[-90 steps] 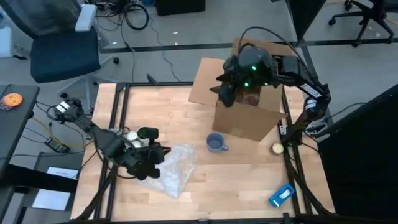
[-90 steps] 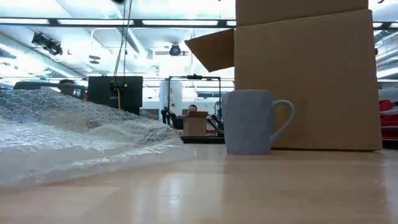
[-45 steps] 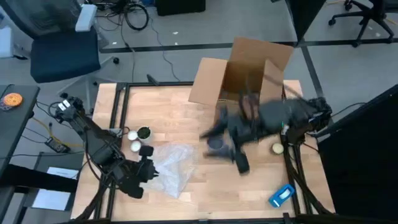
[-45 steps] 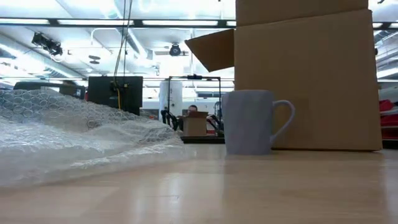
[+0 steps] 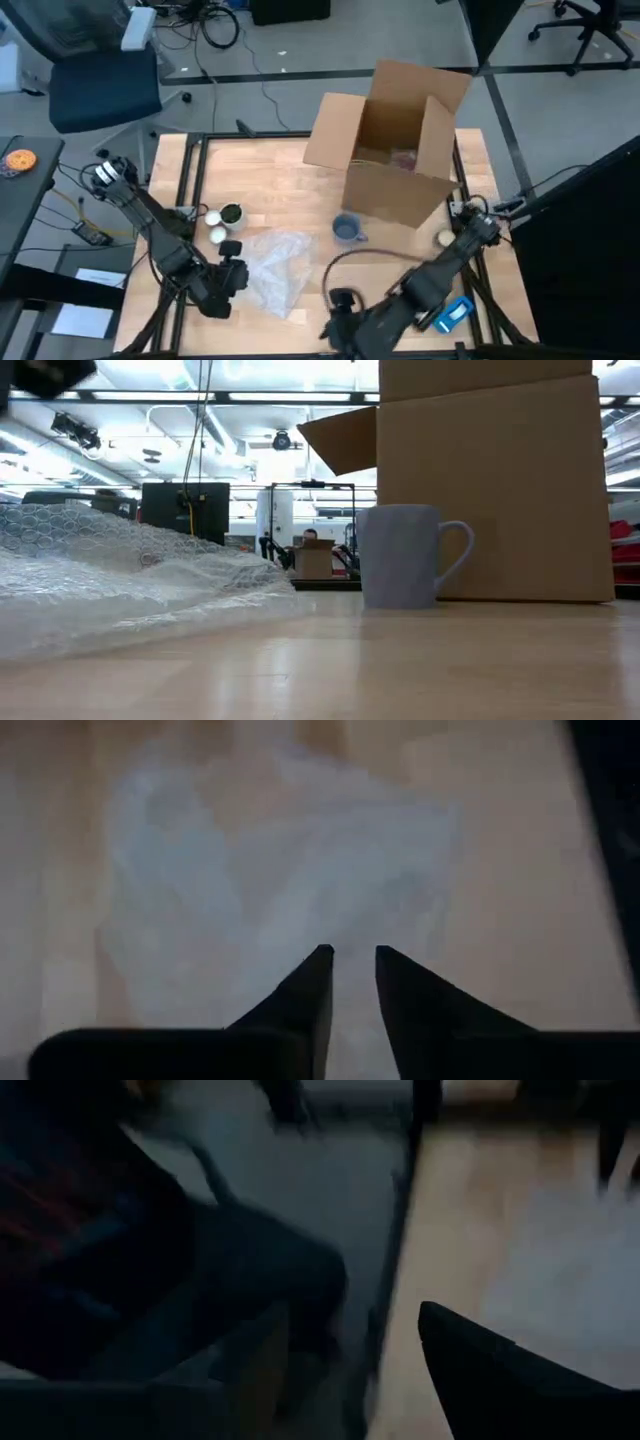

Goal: Wrap mug
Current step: Wrap the purple mug with the bubble wrap

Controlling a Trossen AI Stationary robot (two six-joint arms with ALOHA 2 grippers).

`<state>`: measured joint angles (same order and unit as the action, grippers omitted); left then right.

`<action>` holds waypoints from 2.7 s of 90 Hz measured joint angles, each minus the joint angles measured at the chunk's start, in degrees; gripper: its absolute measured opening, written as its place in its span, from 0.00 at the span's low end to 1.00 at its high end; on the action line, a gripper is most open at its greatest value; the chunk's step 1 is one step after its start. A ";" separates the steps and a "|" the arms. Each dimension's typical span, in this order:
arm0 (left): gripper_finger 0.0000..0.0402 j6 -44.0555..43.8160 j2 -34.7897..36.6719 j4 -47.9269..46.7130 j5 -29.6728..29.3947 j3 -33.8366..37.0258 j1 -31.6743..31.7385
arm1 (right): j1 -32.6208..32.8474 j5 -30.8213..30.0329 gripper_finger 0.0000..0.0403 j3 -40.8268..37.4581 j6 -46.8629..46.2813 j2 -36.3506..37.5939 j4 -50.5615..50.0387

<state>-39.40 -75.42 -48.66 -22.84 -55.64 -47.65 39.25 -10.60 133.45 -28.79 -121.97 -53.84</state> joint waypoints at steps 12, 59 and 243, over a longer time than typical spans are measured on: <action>0.28 -2.76 0.00 -0.77 -0.15 0.59 1.01 | -1.44 -0.01 0.46 0.00 -7.96 -3.06 -7.44; 0.48 -15.13 -5.16 -1.40 -1.56 0.59 5.12 | -4.97 4.53 0.42 -0.81 -13.66 -4.42 -15.36; 0.33 -30.25 -15.67 -22.89 7.75 -6.90 -7.77 | -20.68 -24.82 0.36 -41.09 19.61 -4.59 32.81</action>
<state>-69.65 -91.09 -71.55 -15.09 -62.54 -55.42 18.57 -35.42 92.36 -9.18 -126.56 -21.03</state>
